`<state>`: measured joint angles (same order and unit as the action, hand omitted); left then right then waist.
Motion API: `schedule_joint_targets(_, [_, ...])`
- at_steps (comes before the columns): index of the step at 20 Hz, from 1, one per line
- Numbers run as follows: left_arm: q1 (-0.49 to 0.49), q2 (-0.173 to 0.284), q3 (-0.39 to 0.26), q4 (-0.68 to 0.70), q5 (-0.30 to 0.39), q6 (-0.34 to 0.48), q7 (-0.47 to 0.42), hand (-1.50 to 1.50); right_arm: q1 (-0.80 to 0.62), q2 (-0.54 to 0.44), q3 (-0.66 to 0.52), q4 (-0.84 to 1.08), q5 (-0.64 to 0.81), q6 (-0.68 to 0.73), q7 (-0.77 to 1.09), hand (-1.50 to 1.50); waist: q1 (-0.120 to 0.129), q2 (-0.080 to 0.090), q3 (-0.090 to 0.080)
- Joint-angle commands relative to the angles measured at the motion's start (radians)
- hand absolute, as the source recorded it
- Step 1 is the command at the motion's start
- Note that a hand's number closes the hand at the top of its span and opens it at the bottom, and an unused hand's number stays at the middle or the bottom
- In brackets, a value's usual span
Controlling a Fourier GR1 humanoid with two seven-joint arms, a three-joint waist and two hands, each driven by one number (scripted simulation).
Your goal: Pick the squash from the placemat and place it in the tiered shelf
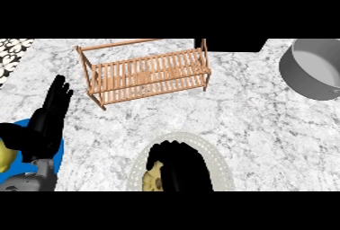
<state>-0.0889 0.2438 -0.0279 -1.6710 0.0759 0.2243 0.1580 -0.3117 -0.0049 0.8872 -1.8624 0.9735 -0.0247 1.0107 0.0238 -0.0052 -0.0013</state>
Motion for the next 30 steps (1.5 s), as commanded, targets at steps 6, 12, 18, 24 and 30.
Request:
schedule_joint_targets(6, [0.002, 0.003, 0.013, 0.008, 0.013, -0.014, 0.010, 0.00, -0.350, 0.004, -0.046, -0.054, 0.057, -0.015, 0.410, 1.50, 0.001, -0.004, -0.002])
schedule_joint_targets(12, [0.016, -0.020, -0.002, 0.027, -0.009, -0.006, -0.035, 0.00, -0.525, 0.004, -0.157, 0.063, -0.024, -0.047, 0.441, 1.50, 0.008, 0.002, -0.002])
schedule_joint_targets(18, [-0.033, -0.029, -0.008, 0.010, -0.029, 0.021, 0.020, 0.00, -0.634, 0.004, -0.271, 0.183, -0.070, -0.079, 0.405, 1.50, 0.001, 0.003, 0.000])
schedule_joint_targets(24, [-0.010, -0.008, 0.018, -0.008, -0.006, -0.013, 0.006, 0.00, -0.642, 0.004, -0.276, 0.396, -0.044, -0.288, 0.288, 1.50, 0.013, 0.008, 0.000])
schedule_joint_targets(30, [-0.039, -0.025, 0.005, -0.014, -0.030, 0.008, 0.043, 0.00, -0.697, 0.005, -0.367, 0.624, -0.095, -0.419, 0.113, 1.50, 0.011, 0.011, 0.001])
